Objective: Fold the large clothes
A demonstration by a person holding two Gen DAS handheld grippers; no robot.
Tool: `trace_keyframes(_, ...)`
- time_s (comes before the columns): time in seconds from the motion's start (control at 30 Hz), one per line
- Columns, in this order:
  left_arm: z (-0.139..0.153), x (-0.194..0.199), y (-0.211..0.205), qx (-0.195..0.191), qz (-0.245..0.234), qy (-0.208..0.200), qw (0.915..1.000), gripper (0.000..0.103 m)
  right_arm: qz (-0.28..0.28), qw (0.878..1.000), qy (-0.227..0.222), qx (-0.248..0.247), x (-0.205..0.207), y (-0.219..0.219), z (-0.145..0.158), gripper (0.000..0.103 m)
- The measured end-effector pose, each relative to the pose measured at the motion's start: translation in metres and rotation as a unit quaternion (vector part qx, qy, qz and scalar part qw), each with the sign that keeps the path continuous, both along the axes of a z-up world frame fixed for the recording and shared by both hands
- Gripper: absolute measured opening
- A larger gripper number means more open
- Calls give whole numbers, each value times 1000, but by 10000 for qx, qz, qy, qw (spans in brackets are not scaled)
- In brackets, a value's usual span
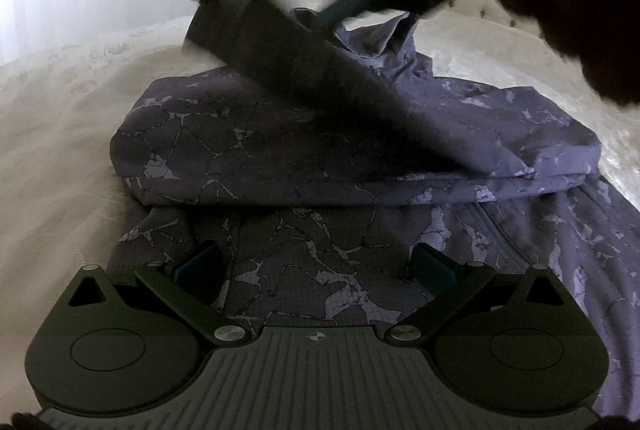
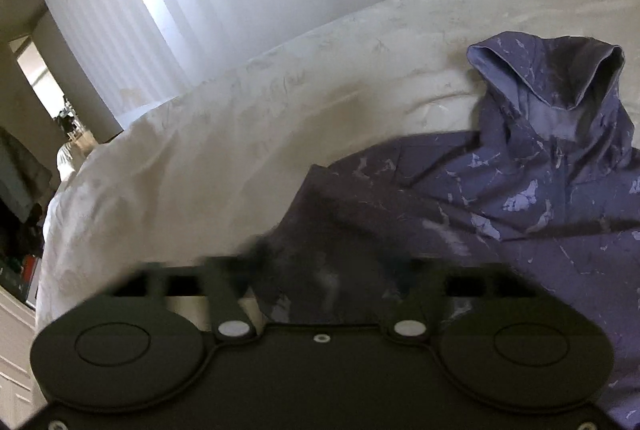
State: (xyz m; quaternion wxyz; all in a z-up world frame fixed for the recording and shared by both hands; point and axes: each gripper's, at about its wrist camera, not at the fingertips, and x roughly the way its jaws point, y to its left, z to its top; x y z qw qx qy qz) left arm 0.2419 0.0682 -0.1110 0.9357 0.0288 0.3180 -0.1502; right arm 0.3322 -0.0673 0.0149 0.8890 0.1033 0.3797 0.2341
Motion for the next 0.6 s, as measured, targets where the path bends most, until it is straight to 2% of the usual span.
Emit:
trace_keyframes(0.17, 0, 0, 0, 14, 0, 2, 10000, 103, -107, 9994, -200, -277, -15, -29, 0, 79)
trace_keyframes(0.4, 3, 1, -2, 59, -11, 22, 10000, 103, -916, 9938, -207, -589, -39, -119, -20, 79)
trace_keyframes(0.5, 7, -1, -2, 35, -75, 43, 10000, 103, -1519, 9859, -49, -700, -48, -170, -43, 79)
trace_keyframes(0.6, 17, -8, 0, -86, -197, -13, 9998, 102, -2429, 9659, 173, -885, -59, -223, -72, 79)
